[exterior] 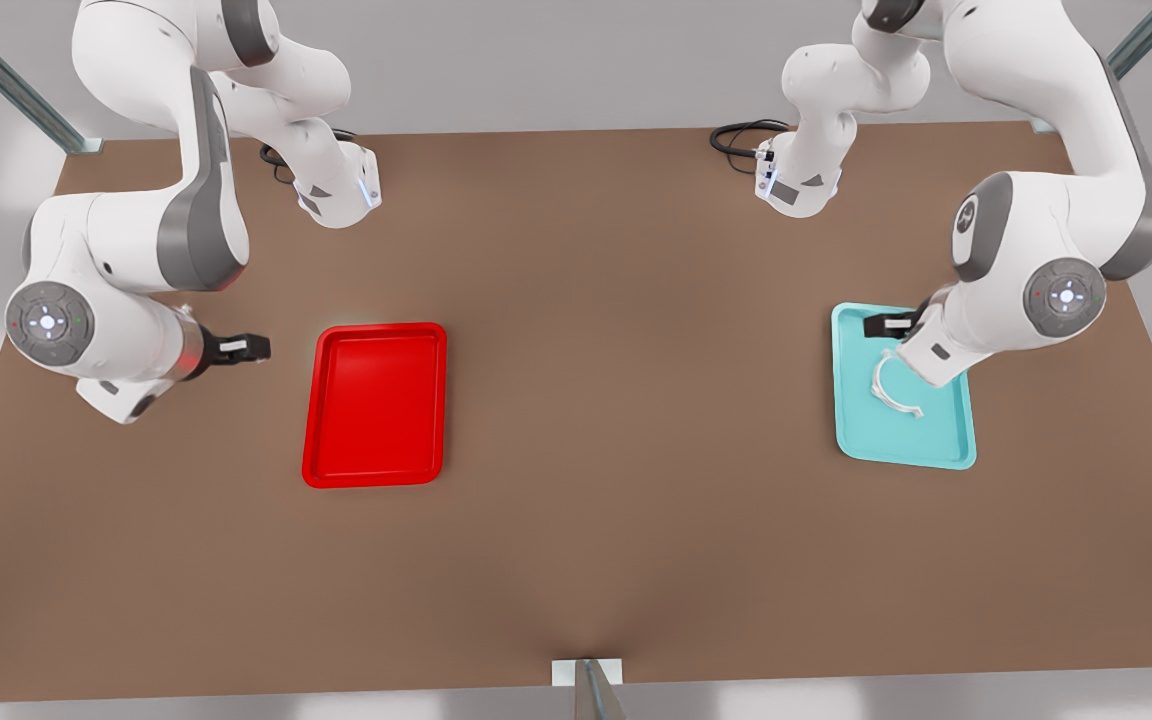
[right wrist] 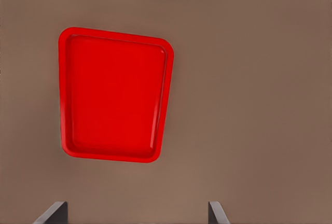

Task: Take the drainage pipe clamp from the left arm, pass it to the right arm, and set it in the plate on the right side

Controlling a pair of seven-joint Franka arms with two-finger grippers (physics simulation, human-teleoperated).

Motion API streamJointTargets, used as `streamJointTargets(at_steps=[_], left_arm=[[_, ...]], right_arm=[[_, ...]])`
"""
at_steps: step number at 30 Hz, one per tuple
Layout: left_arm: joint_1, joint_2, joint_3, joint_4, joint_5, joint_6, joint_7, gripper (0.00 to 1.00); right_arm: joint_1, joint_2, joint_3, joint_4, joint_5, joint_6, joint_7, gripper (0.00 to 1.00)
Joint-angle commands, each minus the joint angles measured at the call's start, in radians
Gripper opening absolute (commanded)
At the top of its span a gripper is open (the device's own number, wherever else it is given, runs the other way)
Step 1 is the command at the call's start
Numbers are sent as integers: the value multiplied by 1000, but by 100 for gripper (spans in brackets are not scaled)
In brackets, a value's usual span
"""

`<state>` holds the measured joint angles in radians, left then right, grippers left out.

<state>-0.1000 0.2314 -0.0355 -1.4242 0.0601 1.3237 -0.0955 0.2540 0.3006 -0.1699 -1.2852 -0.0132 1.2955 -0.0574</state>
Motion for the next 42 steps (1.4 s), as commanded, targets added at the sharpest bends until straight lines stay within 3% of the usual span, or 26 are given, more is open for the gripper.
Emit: streamJointTargets(at_steps=[1,4,9,13,18,28,29,32,35,38,42], left_arm=[[0,-1,0,-1,0,81,46,100],[11,25,17,-42,0,163,17,100],[74,144,125,-438,-19,837,-411,100],[100,175,178,-591,-23,1043,-495,100],[117,180,212,-700,-117,1186,-494,100],[138,247,212,-745,-115,1200,-491,100],[137,243,212,-763,-118,1198,-495,94],[134,238,212,-776,-155,1197,-495,53],[135,238,212,-776,-155,1194,-495,52],[137,221,210,-772,-154,1192,-494,42],[143,209,209,-757,-149,1201,-489,42]], right_arm=[[-1,0,0,-3,7,85,-50,100],[1,6,0,-5,7,85,-68,100],[-27,15,0,4,13,90,-68,100],[-68,31,0,4,50,125,-68,100],[-73,43,0,1,42,140,-71,100],[-75,45,0,-3,39,143,-71,100],[-75,45,0,-3,39,143,-71,100],[-75,45,0,-5,39,143,-71,100],[-75,45,0,-5,39,143,-71,100],[-75,45,0,-5,39,143,-71,100],[-73,45,0,-5,42,143,-70,100]])
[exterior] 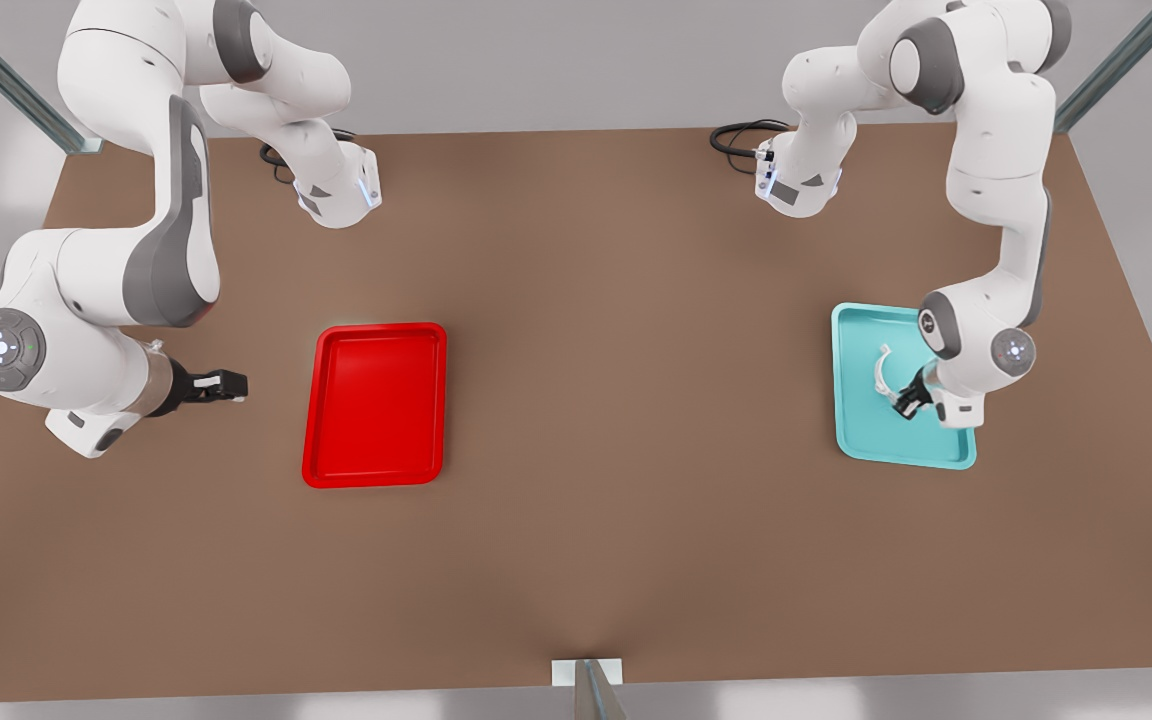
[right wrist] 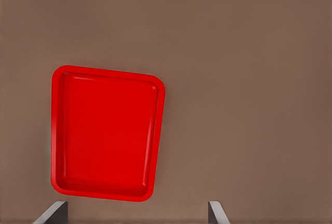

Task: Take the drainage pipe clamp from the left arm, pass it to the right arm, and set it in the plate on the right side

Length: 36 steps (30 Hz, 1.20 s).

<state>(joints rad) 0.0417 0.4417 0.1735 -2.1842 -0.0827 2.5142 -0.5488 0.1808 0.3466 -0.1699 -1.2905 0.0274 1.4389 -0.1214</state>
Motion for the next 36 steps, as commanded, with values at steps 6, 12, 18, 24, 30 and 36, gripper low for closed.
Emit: streamJointTargets(at_steps=[6,12,18,24,30,36], left_arm=[[0,3,0,4,-8,15,-36,36],[-6,15,0,4,-8,20,-36,36],[-8,17,0,4,-9,18,-40,21],[-11,8,0,4,-9,12,-42,21],[-59,-136,0,73,-9,-155,-43,21],[-223,-43,-161,497,-2,-675,-437,21]], right_arm=[[0,12,0,-3,-18,25,-4,100],[55,63,9,0,-23,17,-1,100],[54,69,9,2,-27,17,-6,100],[55,69,9,-3,-27,20,-7,100],[78,71,10,10,-23,26,-7,100],[269,147,55,11,66,181,-4,100]])
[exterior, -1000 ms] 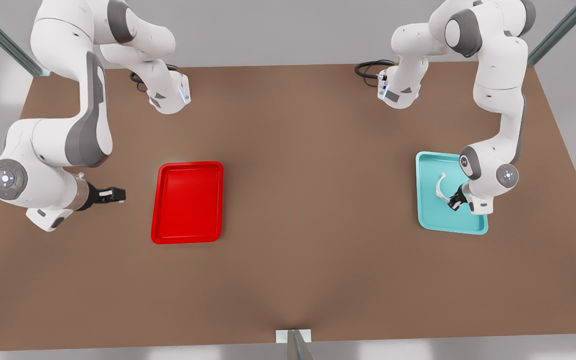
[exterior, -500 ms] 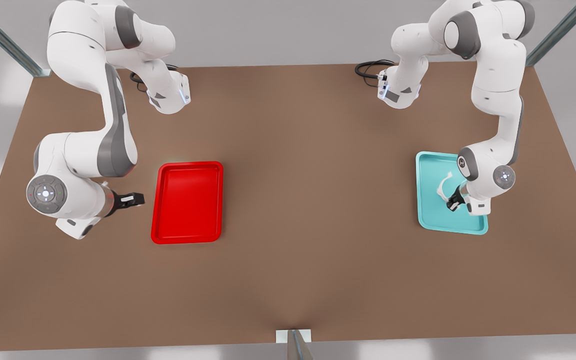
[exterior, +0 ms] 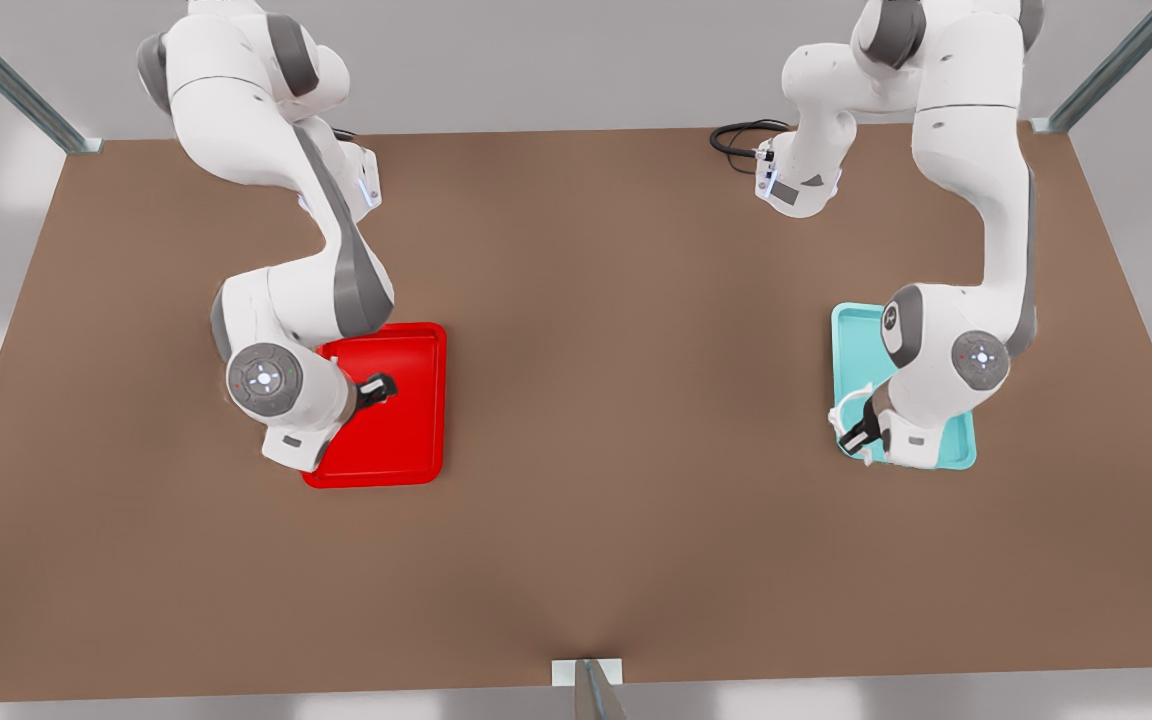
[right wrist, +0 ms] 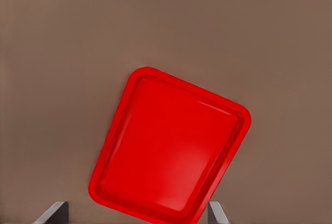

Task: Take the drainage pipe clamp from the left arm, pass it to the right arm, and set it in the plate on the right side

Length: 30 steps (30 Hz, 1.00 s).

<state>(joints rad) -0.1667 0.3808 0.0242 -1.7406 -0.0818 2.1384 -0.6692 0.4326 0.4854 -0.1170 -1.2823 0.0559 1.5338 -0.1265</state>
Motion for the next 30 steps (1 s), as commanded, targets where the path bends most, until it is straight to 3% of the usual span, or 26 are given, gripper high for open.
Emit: streamJointTargets(at_steps=[1,5,7,14,18,22,30], left_arm=[[-62,64,-12,116,-6,-299,-407,21],[-112,194,-113,291,-1,-301,-637,21],[-189,286,-119,410,4,-299,-797,21],[-341,448,-119,693,0,-276,-1374,21],[-339,449,-118,697,-19,-224,-1414,21],[-339,458,-119,699,-32,-189,-1653,21],[-372,481,-142,717,-35,-137,-1661,21]], right_arm=[[35,10,2,-12,48,117,7,100],[78,12,2,-90,174,279,24,100],[113,-5,2,-178,209,439,24,100],[230,25,2,-235,297,580,24,99],[276,-34,4,-385,364,769,24,99],[318,-15,4,-376,413,804,24,99],[351,35,2,-324,459,858,22,99]])
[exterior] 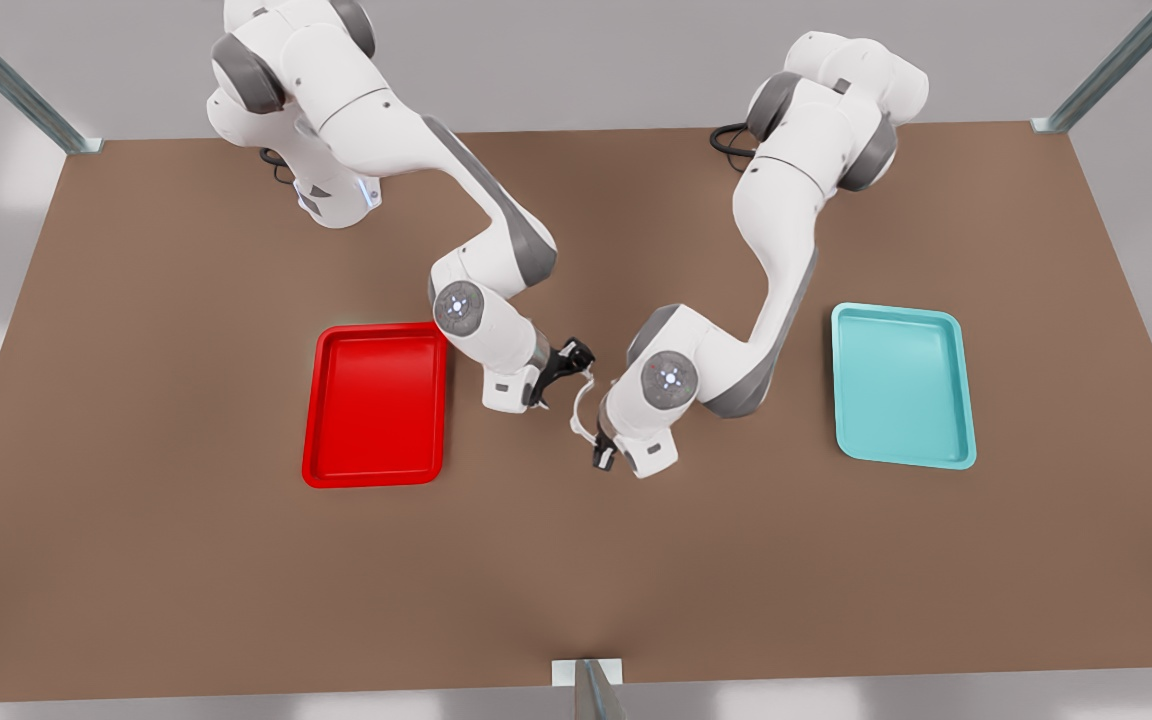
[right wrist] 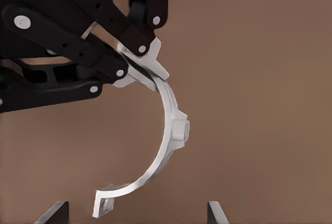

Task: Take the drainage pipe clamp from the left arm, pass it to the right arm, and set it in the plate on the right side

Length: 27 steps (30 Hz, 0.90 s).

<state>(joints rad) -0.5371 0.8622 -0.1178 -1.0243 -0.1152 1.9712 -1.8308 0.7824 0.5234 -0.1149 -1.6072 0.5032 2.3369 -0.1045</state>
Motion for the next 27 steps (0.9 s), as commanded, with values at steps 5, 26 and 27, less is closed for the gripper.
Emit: streamJointTargets(at_steps=[5,26,27], left_arm=[[2,-2,1,0,0,21,-484,21],[-6,0,0,-2,0,40,-487,21],[-6,0,-2,-2,0,40,-487,21]], right_arm=[[1,23,-2,-13,5,70,-11,99],[18,132,0,15,3,196,-18,98],[21,133,0,15,3,200,-18,96]])
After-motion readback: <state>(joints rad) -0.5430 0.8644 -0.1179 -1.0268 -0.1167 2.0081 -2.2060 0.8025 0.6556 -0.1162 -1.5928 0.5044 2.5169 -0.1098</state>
